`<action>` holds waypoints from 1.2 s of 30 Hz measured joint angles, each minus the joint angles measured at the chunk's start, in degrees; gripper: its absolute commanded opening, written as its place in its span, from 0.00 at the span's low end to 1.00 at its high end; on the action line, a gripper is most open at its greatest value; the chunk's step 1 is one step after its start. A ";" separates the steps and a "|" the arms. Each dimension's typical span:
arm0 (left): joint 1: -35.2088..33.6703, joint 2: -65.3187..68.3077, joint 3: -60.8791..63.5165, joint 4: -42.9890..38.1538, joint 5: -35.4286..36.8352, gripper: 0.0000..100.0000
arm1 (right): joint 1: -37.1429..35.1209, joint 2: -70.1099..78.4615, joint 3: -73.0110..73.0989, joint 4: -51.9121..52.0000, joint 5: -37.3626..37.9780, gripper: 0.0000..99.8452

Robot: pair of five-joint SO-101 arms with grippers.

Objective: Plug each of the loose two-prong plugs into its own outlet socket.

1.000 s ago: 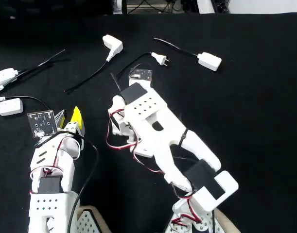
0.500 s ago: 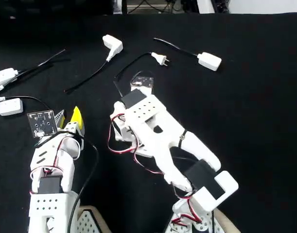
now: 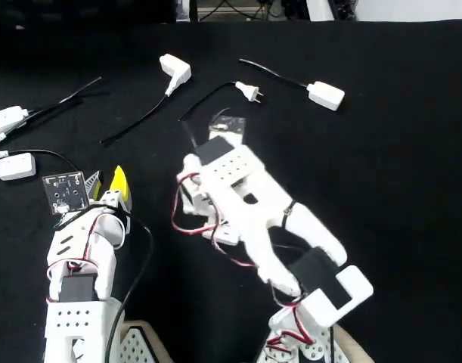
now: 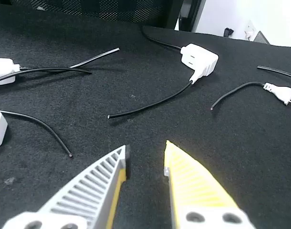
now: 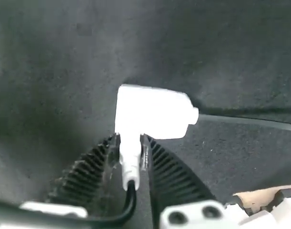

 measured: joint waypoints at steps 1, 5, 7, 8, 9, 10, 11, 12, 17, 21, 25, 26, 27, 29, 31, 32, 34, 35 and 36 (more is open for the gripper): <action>0.00 0.00 0.00 0.00 0.00 0.15 | 0.70 0.00 0.00 0.00 0.00 0.01; 0.00 0.00 0.00 0.00 0.00 0.15 | 1.85 0.00 0.35 -0.26 0.00 0.01; 0.00 0.00 0.00 0.00 0.00 0.15 | 1.85 0.00 1.23 -0.53 0.00 0.01; 0.00 0.00 0.00 0.00 0.00 0.15 | 1.85 -0.09 1.58 -0.88 0.00 0.01; 0.00 0.00 0.00 0.00 0.00 0.15 | 1.85 -0.18 1.76 -0.97 0.00 0.01; 0.00 0.00 0.00 0.00 0.00 0.15 | 1.93 -0.18 1.85 -1.05 0.00 0.01; 0.00 0.00 0.00 0.00 0.00 0.15 | 1.93 -0.18 1.85 -1.05 0.00 0.01; 0.00 0.00 0.00 0.00 0.00 0.15 | 1.93 -0.18 1.85 -1.05 0.00 0.01; 0.00 0.00 0.00 0.00 0.00 0.15 | 1.93 -2.46 2.37 -1.05 0.00 0.01; 0.00 0.00 0.00 0.00 0.00 0.15 | 0.53 -6.42 2.55 -0.88 0.00 0.01; 0.00 0.00 0.00 0.00 0.00 0.15 | -2.29 -8.26 5.01 -1.85 0.00 0.01; 0.00 0.00 0.00 0.00 0.00 0.15 | -2.55 -8.26 5.80 -2.81 0.00 0.01; 0.00 0.00 0.00 0.00 0.00 0.15 | -2.64 -8.26 6.59 -3.52 0.00 0.01; 0.00 0.00 0.00 0.00 0.00 0.15 | -2.73 -8.26 8.18 -4.40 0.00 0.01; 0.00 0.00 0.00 0.00 0.00 0.15 | -2.90 -8.26 9.23 -5.54 0.00 0.01; 0.00 0.00 0.00 0.00 0.00 0.15 | -2.90 -8.26 9.76 -6.07 0.00 0.01; 0.00 0.00 0.00 0.00 0.00 0.15 | -2.90 -8.26 10.73 -7.12 0.00 0.01; 0.00 0.00 0.00 0.00 0.00 0.15 | -2.90 -8.35 11.08 -7.65 0.00 0.01; 0.00 0.00 0.00 0.00 0.00 0.15 | -2.90 -8.53 11.60 -8.18 0.00 0.01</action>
